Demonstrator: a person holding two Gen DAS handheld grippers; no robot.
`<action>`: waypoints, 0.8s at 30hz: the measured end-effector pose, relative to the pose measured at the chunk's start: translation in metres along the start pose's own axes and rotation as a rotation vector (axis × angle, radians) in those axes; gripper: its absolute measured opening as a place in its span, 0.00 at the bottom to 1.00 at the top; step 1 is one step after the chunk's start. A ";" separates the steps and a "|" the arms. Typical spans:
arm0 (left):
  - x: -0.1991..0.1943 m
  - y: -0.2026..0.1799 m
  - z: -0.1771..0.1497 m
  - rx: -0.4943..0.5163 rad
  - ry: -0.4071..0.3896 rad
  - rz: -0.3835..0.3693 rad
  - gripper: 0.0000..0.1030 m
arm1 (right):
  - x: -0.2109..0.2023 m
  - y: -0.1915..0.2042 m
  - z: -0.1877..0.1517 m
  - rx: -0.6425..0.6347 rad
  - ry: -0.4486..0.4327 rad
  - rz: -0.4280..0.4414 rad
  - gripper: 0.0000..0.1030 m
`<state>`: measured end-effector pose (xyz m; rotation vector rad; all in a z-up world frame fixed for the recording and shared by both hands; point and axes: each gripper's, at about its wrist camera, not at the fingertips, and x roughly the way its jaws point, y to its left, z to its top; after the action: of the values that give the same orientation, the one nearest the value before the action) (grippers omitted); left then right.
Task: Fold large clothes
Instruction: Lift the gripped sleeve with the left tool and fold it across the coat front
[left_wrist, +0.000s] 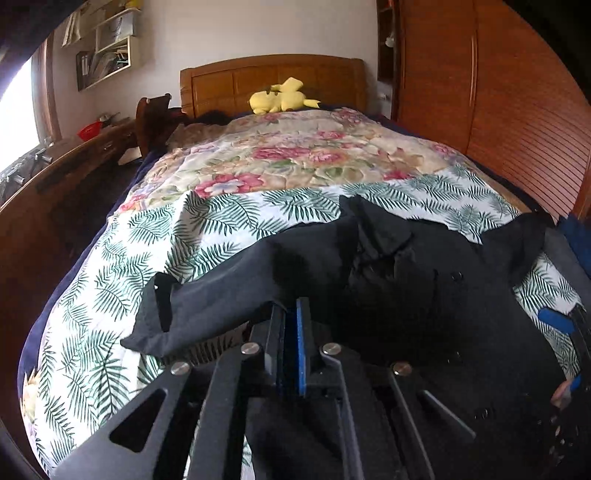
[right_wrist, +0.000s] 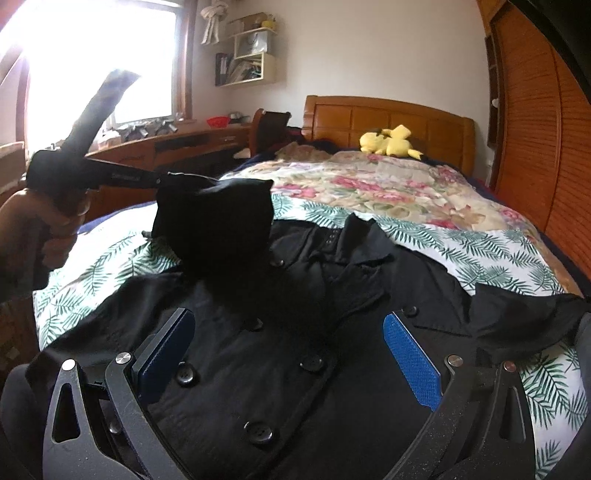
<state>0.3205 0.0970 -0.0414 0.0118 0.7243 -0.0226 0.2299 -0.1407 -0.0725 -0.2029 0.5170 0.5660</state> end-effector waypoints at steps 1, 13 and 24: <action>-0.001 0.000 -0.001 0.006 0.004 -0.004 0.04 | 0.001 0.000 -0.001 -0.001 0.001 0.000 1.00; -0.044 0.017 -0.008 0.037 -0.065 -0.010 0.33 | 0.008 -0.002 -0.003 0.001 0.010 -0.011 1.00; 0.031 0.105 -0.041 -0.126 0.065 0.097 0.38 | 0.026 -0.002 -0.015 -0.010 0.060 -0.021 1.00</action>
<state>0.3192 0.2025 -0.0921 -0.0727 0.7887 0.1170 0.2437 -0.1346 -0.0985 -0.2348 0.5699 0.5434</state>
